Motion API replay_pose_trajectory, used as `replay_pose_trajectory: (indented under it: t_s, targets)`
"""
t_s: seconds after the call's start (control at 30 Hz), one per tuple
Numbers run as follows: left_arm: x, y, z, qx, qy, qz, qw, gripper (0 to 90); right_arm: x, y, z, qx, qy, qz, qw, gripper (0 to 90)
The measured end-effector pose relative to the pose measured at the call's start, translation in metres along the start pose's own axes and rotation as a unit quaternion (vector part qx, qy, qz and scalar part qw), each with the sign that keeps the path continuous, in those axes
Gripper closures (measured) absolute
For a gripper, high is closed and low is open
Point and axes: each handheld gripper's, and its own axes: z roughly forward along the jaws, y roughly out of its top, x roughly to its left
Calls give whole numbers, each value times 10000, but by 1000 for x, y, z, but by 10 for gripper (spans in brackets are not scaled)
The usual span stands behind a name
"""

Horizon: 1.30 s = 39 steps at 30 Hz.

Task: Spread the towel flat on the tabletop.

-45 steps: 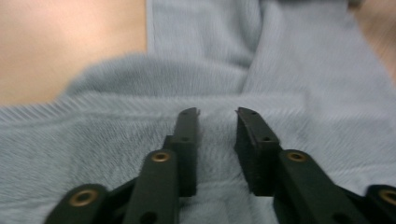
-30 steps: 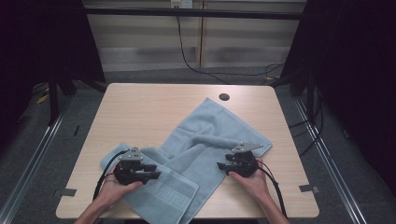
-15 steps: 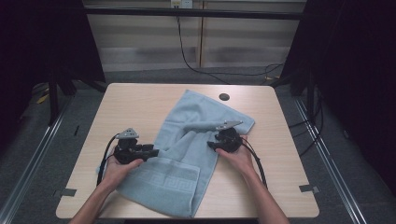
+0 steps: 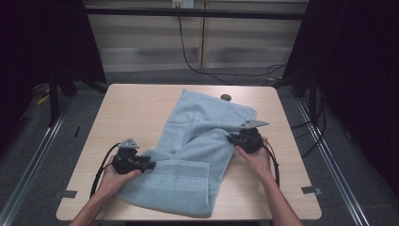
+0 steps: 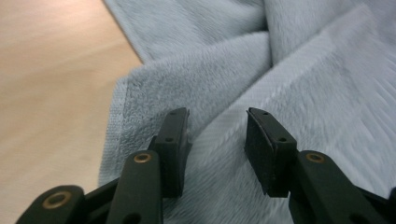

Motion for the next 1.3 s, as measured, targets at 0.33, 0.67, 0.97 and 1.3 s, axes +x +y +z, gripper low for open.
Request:
replay_pose_trajectory:
  t_s: [0.33, 0.67, 0.97, 1.3]
  targets:
    - [-10, 5, -4, -282, -341, 99, 9990, 585, -50, -39, 0, 337, -589, 724, 9951, 798]
    - [5, -8, -18, -309, -275, 17, 9991, 599, 9, -44, -38, -22, 406, 312, 9987, 646]
    - [-14, -26, -17, -42, -257, 271, 9993, 534, 44, -64, -23, 393, 938, 97, 9948, 525]
    - [-22, -30, -16, -26, -29, 593, 9982, 830, 58, -69, -23, 343, 694, -289, 9966, 813]
